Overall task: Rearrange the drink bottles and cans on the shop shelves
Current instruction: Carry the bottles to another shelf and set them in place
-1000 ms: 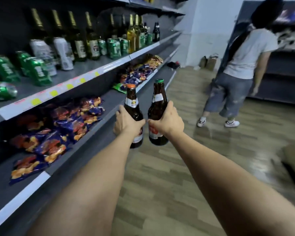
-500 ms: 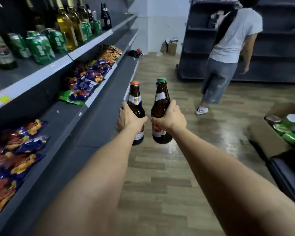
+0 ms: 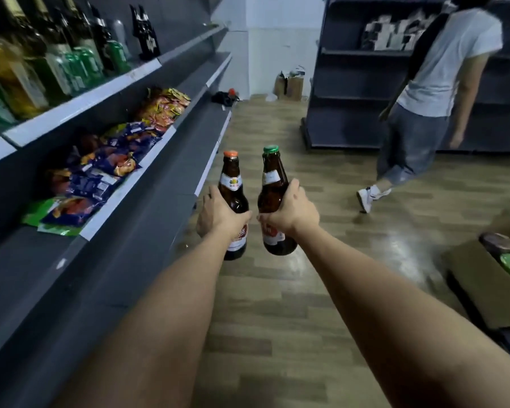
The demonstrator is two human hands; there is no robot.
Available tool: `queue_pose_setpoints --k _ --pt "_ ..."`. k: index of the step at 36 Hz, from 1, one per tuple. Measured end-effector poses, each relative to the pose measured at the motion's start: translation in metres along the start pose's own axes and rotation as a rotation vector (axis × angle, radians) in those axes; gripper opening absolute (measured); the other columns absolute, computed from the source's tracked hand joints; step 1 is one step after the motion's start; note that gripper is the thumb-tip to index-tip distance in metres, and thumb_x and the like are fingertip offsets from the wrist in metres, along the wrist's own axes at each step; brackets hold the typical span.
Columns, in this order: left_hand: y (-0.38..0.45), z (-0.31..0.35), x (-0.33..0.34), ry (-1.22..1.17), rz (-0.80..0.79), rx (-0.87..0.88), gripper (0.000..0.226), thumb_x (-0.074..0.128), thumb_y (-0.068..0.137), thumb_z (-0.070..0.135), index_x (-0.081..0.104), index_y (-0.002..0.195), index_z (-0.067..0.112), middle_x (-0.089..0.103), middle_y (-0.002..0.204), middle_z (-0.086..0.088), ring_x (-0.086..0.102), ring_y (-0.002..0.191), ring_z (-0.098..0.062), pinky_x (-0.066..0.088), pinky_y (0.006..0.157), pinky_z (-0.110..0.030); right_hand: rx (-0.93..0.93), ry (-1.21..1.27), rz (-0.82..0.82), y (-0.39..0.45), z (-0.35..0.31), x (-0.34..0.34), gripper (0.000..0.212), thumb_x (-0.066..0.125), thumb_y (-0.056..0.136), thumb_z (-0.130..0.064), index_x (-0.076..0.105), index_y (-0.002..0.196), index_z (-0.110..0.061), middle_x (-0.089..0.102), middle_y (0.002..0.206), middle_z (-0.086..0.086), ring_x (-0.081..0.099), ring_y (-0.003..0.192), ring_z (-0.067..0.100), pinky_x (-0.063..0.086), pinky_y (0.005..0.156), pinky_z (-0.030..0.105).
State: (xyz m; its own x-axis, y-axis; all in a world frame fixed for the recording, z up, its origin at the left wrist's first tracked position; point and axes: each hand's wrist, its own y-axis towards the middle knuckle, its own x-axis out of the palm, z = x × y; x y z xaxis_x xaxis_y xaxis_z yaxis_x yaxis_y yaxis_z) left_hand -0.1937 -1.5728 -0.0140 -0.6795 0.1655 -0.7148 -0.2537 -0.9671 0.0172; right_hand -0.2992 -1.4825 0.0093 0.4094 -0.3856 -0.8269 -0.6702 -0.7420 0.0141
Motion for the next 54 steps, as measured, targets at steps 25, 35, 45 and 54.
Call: queue_pose_setpoints --k 25,35,45,54 --pt "0.440 0.080 0.088 -0.087 0.107 -0.096 0.081 0.083 0.064 0.038 0.039 0.127 0.016 0.054 0.124 -0.008 0.057 0.109 -0.032 0.049 0.085 -0.045 -0.127 -0.062 -0.073 0.461 -0.074 0.040 0.077 0.080 0.068 -0.047 0.032 0.117 -0.012 0.047 0.125 0.009 0.055 0.113 0.034 0.044 0.082 0.039" --pt "0.605 0.109 0.083 -0.077 0.214 -0.117 0.082 0.081 0.069 0.036 0.036 0.134 0.015 0.052 0.127 -0.008 0.054 0.115 -0.032 0.045 0.086 -0.041 -0.218 -0.035 -0.096 0.644 -0.131 0.063 0.074 0.080 0.068 -0.046 0.034 0.115 -0.013 0.049 0.120 0.007 0.059 0.104 0.032 0.050 0.080 0.043" --pt "0.765 0.144 0.071 -0.120 0.473 -0.253 0.079 0.083 0.063 0.039 0.040 0.127 0.017 0.053 0.125 -0.008 0.056 0.112 -0.034 0.050 0.085 -0.044 -0.469 0.013 -0.145 0.832 -0.208 0.080 0.075 0.080 0.066 -0.045 0.034 0.116 -0.014 0.052 0.120 0.008 0.059 0.105 0.034 0.050 0.082 0.044" --pt "0.874 0.153 0.021 -0.070 0.674 -0.328 0.074 0.081 0.064 0.041 0.042 0.121 0.017 0.056 0.118 -0.007 0.058 0.108 -0.031 0.048 0.081 -0.039 -0.711 0.137 -0.234 0.944 -0.310 0.104 0.077 0.080 0.065 -0.045 0.036 0.119 -0.013 0.053 0.122 0.009 0.057 0.109 0.032 0.048 0.087 0.044"
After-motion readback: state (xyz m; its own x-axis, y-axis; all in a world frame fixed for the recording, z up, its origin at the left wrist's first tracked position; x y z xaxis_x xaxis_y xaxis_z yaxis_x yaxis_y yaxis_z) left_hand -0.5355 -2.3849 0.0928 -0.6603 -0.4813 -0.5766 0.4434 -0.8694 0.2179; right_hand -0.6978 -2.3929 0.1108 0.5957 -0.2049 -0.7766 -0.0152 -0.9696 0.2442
